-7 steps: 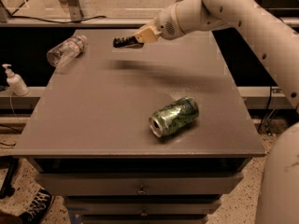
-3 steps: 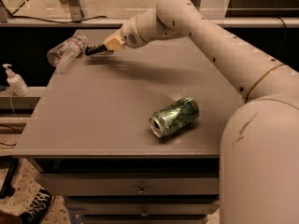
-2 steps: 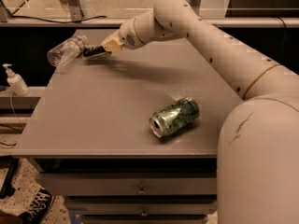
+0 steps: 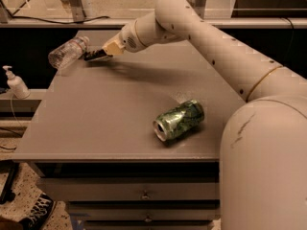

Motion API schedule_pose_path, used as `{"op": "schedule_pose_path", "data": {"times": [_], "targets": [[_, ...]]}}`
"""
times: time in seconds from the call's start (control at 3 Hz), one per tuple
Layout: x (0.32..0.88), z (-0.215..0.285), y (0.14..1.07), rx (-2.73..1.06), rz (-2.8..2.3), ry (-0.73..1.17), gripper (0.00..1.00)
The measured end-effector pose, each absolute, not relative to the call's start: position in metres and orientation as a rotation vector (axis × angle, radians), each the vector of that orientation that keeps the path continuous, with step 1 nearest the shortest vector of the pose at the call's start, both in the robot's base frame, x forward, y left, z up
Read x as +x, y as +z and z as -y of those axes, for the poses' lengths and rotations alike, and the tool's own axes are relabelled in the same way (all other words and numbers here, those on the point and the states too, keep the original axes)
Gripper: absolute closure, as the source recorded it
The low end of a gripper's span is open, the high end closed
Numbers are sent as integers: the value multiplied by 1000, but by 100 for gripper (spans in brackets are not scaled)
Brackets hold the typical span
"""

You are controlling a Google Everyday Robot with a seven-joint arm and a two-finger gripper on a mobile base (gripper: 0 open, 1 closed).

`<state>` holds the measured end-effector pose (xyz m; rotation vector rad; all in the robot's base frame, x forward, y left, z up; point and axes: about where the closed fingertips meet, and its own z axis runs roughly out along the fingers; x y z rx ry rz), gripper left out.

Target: Move rxbar chocolate near water bottle

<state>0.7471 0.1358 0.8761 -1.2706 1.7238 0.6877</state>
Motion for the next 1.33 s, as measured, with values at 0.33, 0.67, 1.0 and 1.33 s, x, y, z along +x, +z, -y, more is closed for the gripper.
{"op": "schedule_pose_path", "data": {"times": [0.33,0.67,1.0,1.33], "targets": [[747,-139,874,-1272,-1724,694,36],[746,-140,873,-1271,-1726,696,13],[746,-140,872,-1269,-1727,696,0],[751,-109,887,-1231,-1741,642,0]]}}
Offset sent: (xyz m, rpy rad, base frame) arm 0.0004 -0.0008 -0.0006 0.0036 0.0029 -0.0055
